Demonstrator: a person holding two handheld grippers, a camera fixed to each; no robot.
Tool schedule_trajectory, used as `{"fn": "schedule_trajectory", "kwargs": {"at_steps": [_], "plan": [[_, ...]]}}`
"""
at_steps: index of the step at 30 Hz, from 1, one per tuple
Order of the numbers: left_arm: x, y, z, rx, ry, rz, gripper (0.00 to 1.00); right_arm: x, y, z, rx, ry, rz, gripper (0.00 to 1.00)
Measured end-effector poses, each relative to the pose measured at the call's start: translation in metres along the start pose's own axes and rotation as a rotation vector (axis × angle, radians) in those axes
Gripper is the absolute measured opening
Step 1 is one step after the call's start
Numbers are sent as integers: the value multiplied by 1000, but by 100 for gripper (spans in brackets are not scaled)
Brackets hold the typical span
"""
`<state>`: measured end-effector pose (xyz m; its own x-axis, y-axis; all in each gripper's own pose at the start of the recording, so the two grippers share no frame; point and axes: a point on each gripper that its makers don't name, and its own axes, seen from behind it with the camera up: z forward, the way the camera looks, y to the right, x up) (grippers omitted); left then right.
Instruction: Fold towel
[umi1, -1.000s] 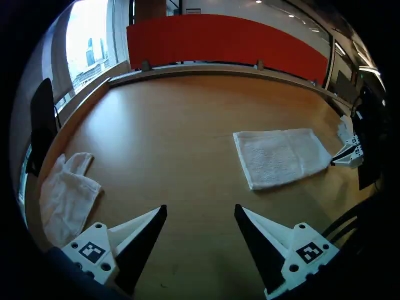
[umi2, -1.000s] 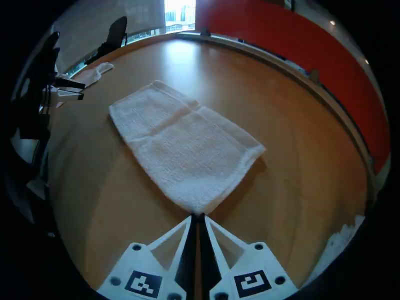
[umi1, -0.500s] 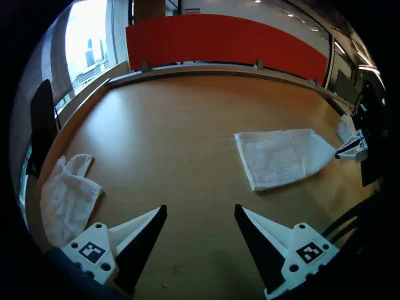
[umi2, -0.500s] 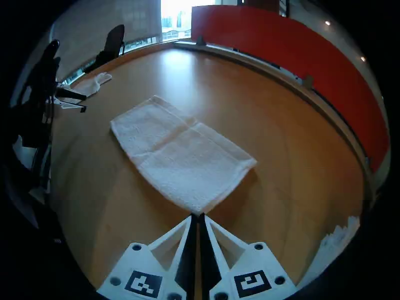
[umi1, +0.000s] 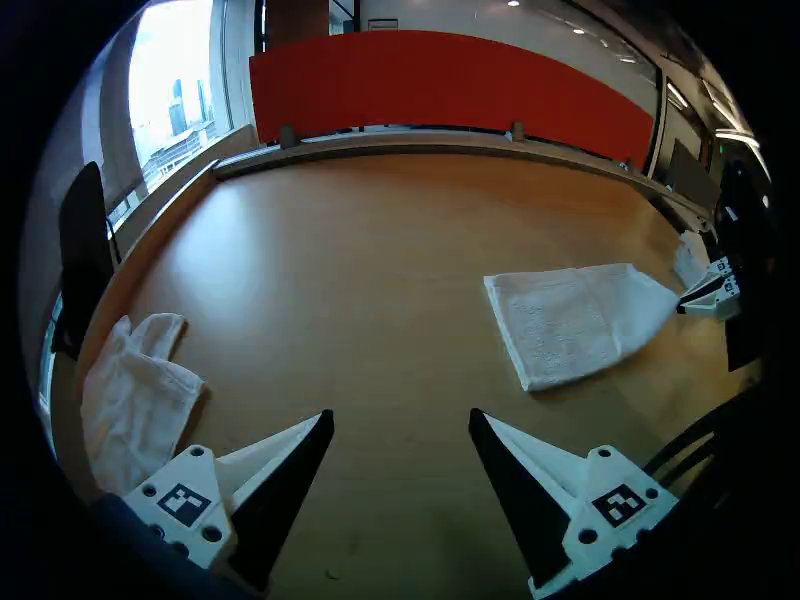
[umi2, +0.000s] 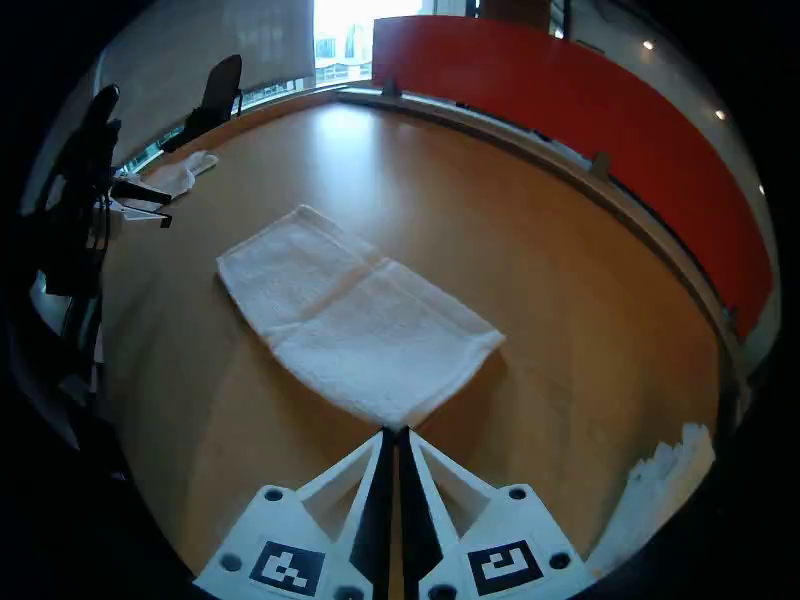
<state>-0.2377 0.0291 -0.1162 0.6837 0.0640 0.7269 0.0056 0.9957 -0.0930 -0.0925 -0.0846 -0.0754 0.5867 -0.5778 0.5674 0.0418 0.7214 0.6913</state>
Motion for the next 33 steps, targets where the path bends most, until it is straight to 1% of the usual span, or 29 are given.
{"fn": "schedule_trajectory", "kwargs": {"at_steps": [6, 12, 15, 18, 21, 26, 33], "plan": [[1, -1, -1, 4, 12, -2, 100, 10, -2, -2, 3, 14, -17, 3], [1, -2, -5, 11, 33, -30, 100, 28, -3, -5, 2, 36, -45, 3], [2, -3, -7, 12, 50, -46, 100, 39, -5, -8, 7, 48, -62, 3], [7, -3, -9, 10, 84, -53, 100, 49, -6, -10, 7, 55, -89, 3], [12, -1, -11, 3, 119, -53, 100, 57, -7, -13, 6, 58, -120, 3], [15, -2, -13, 4, 155, -48, 100, 70, -10, -16, 12, 58, -156, 3], [9, -6, -18, 12, 167, -45, 100, 82, -9, -17, 2, 51, -211, 3]]}}
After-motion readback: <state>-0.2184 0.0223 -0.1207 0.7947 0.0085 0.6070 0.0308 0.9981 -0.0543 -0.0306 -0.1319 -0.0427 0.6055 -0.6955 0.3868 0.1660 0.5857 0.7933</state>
